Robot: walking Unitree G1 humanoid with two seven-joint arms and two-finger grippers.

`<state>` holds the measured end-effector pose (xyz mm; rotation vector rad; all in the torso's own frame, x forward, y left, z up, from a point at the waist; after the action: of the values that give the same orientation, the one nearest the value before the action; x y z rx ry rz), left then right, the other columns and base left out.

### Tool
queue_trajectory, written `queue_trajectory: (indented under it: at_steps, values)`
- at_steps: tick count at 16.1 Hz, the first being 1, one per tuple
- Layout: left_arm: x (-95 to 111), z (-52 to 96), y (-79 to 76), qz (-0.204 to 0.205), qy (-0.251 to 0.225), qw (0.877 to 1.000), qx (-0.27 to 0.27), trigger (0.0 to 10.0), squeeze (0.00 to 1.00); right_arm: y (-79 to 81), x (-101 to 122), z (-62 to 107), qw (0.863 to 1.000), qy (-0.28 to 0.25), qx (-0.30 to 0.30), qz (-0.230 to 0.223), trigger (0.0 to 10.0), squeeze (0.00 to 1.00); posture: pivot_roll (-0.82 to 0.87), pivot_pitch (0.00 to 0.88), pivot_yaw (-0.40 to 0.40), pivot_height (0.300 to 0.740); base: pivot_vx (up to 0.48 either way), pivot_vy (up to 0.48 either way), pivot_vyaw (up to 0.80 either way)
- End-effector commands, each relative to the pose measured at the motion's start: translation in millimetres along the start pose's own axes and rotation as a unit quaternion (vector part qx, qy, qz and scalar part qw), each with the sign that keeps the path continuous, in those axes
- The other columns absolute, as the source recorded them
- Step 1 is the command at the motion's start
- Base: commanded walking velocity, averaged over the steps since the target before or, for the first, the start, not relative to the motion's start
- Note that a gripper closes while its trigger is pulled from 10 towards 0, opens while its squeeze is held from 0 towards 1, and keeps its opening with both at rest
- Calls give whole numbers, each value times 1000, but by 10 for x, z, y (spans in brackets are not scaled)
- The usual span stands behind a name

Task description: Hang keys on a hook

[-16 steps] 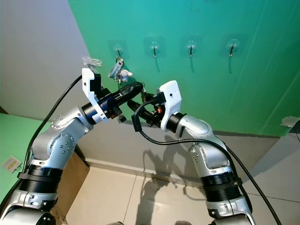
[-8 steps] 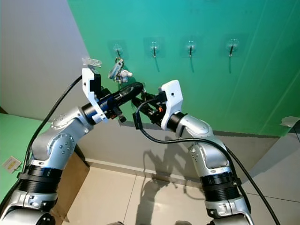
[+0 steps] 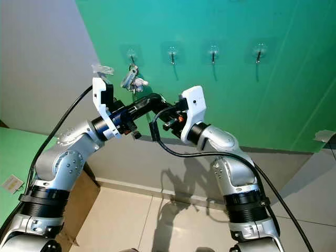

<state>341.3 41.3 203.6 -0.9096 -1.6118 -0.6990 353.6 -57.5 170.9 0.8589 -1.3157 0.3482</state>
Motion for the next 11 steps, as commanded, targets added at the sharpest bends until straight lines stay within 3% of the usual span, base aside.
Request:
queue_trajectory:
  at_steps: [1, 8, 9, 11]
  values:
    - [-6, 37, 14, -9, 8, 1000, 0, 0, 0, -31, 90, 2, 1000, -15, -7, -1, 0, 0, -223, 0, 131, 740, 0, 0, 0]
    - [-75, 40, 167, -50, 39, 997, 46, 0, 0, -13, 89, 8, 1000, -17, -3, -4, 0, 0, -222, 0, 132, 740, 0, 0, 0]
    - [-94, 42, 196, -57, 47, 996, 52, 10000, 1000, -11, 80, 11, 1000, -16, -2, -4, 0, 0, -222, 0, 133, 740, 0, 0, 0]
    - [-68, 57, 294, -59, 43, 995, 75, 10000, 1000, -10, 67, 14, 1000, -13, -2, -3, 0, 0, -223, 0, 133, 740, 0, 0, 0]
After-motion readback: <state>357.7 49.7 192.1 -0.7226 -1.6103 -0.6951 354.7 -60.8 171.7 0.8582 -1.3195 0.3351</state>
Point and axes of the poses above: a point about 5 cm out from each wrist's last joint towards the gripper, its own z axis pointing back from the gripper into the wrist, its own x axis along the axis of the wrist's last joint, y = z × x, the point moved 6 cm from there along -z, pointing out of the wrist towards the gripper, and after that the axes turned 12 degrees about -z, right-handed, at the moved point
